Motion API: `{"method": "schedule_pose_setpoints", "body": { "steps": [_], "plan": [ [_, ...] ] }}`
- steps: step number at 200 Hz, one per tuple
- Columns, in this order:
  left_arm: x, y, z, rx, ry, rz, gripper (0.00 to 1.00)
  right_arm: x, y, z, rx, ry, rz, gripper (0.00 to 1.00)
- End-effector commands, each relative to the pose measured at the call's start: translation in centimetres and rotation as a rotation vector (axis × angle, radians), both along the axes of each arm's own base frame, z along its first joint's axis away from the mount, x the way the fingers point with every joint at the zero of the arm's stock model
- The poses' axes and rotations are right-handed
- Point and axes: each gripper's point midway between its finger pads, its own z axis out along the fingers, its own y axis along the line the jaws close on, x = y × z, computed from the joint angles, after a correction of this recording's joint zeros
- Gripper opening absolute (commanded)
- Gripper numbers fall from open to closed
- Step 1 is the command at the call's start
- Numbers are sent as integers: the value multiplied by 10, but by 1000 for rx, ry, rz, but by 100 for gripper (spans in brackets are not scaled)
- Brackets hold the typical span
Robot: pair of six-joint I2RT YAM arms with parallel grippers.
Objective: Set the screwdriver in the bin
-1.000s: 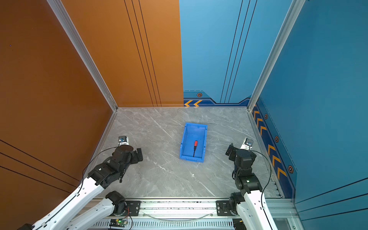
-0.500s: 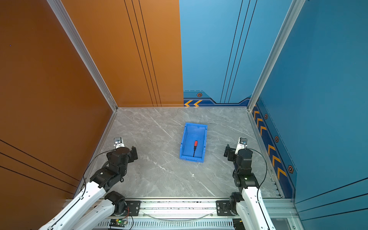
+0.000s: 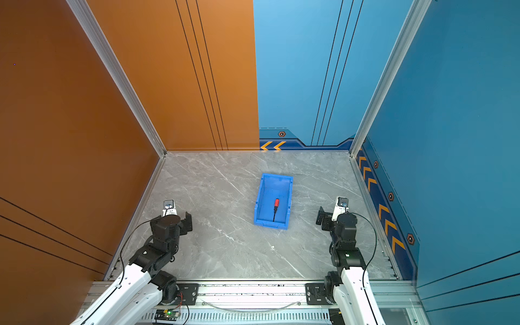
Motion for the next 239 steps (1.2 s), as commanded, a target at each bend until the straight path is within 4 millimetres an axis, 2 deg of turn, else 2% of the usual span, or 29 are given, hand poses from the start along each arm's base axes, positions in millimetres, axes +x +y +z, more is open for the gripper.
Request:
{"method": "schedule_pose_setpoints", "body": {
  "steps": [1,54,114,167,239],
  "plan": [
    [2,3,-1,64,-24,-18,98,-2,1,-13,-12,21,15,100],
    [4,4,-23,55,-39,-10,98,-7,1,-23,-8,12,15,100],
    [31,-4,-25,64,-48,-64,98,-1,0,-16,-9,-52,5,100],
    [51,-6,-25,21,-86,-98,98,19,-2,-15,4,-90,-5,100],
    [79,-8,-25,-8,-133,-126,98,57,3,-15,39,-139,8,100]
  ]
}}
